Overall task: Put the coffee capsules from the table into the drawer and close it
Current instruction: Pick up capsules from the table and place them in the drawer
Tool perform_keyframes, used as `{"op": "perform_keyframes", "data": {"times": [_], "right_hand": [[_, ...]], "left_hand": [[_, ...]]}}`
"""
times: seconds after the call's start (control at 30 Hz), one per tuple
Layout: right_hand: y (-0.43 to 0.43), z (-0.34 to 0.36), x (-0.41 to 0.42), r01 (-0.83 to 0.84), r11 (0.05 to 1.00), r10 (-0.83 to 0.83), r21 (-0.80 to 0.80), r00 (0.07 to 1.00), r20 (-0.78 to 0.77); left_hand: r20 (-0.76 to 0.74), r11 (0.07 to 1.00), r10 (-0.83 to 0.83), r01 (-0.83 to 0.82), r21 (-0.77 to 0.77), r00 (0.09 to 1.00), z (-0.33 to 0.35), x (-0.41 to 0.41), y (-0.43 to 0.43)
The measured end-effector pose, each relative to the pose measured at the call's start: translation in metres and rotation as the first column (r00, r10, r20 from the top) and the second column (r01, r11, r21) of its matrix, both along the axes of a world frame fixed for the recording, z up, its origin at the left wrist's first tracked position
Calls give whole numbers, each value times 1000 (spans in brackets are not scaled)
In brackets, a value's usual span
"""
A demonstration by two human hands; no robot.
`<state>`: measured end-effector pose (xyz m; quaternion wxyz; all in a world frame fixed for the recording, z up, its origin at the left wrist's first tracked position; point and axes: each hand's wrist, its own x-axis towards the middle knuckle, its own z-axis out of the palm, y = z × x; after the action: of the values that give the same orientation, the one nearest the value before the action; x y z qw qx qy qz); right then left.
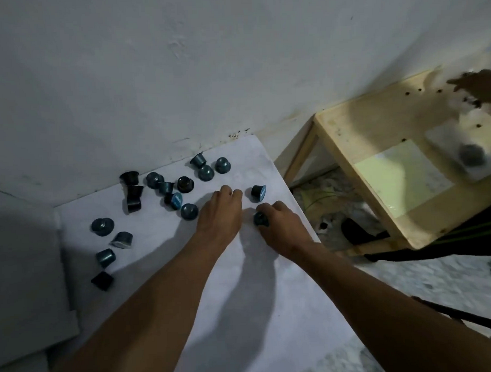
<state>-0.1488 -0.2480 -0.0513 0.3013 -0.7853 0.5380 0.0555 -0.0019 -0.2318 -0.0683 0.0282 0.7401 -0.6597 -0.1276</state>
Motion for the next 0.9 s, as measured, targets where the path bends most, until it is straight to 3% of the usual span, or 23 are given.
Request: {"op": "perform_keyframes", "data": {"times": [0.17, 0.53, 0.7, 0.9], "right_hand": [[-7, -5, 3, -13, 1000, 13, -14, 1000, 1], [18, 26, -14, -87, 992, 93, -91, 994, 58], [60, 46, -39, -155, 969, 182, -193, 975, 128], [126, 75, -72, -207, 939, 276, -273, 929, 247]], "left_hand": [[-33, 1000, -9, 10, 16, 999, -12, 5, -4], [-208, 990, 138, -138, 17, 968, 24, -8, 45], [-269, 938, 308, -338, -76, 913, 60, -40, 110], [-345, 806, 487, -565, -178, 803, 100, -83, 205]]}}
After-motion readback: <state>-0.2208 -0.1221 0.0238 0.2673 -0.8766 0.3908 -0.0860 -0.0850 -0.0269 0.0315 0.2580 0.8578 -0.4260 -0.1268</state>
